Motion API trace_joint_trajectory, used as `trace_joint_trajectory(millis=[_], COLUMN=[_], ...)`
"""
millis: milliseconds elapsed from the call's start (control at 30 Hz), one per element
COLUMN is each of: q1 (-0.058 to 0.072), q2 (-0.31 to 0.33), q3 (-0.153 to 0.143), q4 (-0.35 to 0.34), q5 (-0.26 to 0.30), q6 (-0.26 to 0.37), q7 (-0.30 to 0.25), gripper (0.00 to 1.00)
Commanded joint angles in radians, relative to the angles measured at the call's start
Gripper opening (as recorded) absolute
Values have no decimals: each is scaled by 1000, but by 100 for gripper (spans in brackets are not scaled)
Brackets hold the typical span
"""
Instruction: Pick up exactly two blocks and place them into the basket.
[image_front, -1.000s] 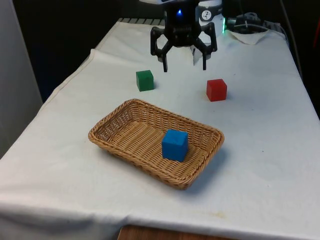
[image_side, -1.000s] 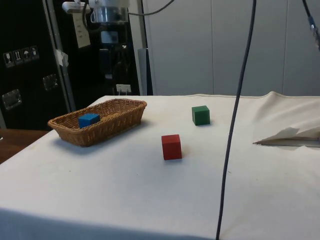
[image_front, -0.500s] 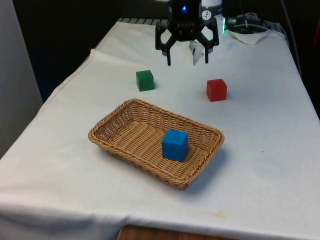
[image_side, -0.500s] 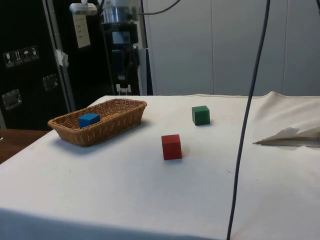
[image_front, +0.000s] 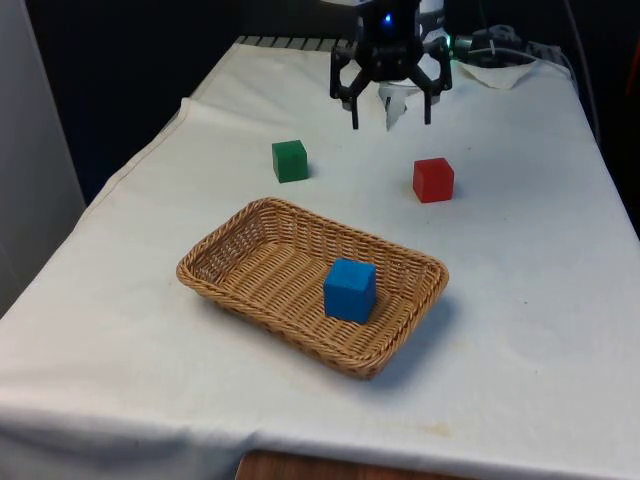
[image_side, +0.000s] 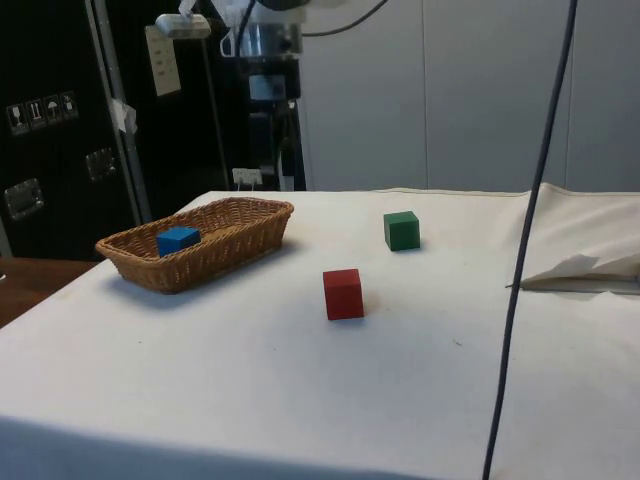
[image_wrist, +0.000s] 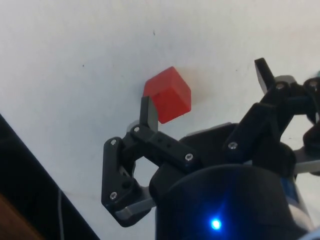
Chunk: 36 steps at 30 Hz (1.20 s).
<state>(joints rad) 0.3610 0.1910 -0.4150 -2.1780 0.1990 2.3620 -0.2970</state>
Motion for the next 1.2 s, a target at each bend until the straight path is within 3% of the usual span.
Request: trace_joint_trajectory(millis=[0, 33, 67, 100, 300, 333, 367, 567, 600, 633, 733, 867, 900, 933, 1167], q1=[8, 8, 0, 8, 7, 0, 7, 6, 0, 6, 6, 6, 0, 6, 3], q2=[-14, -18, -11, -24, -58, -52, -63, -91, -89, -94, -99, -101, -101, -101, -95], q3=[-1, 2, 6, 6, 27, 31, 29, 53, 57, 56, 66, 81, 87, 89, 113], q4=[-26, -35, -21, -46, -115, -104, -124, -194, -187, -202, -223, -248, -242, -259, -287], q5=[-20, -22, -4, -24, -35, -13, -37, -67, -45, -72, -78, -79, -53, -80, -61], q6=[29, 37, 17, 45, 99, 81, 106, 170, 154, 178, 202, 229, 214, 242, 271], q7=[21, 23, 5, 26, 40, 19, 42, 71, 51, 75, 85, 92, 69, 95, 87], gripper=[100, 100, 100, 100, 100, 100, 100, 100, 100, 100, 100, 100, 100, 100, 100])
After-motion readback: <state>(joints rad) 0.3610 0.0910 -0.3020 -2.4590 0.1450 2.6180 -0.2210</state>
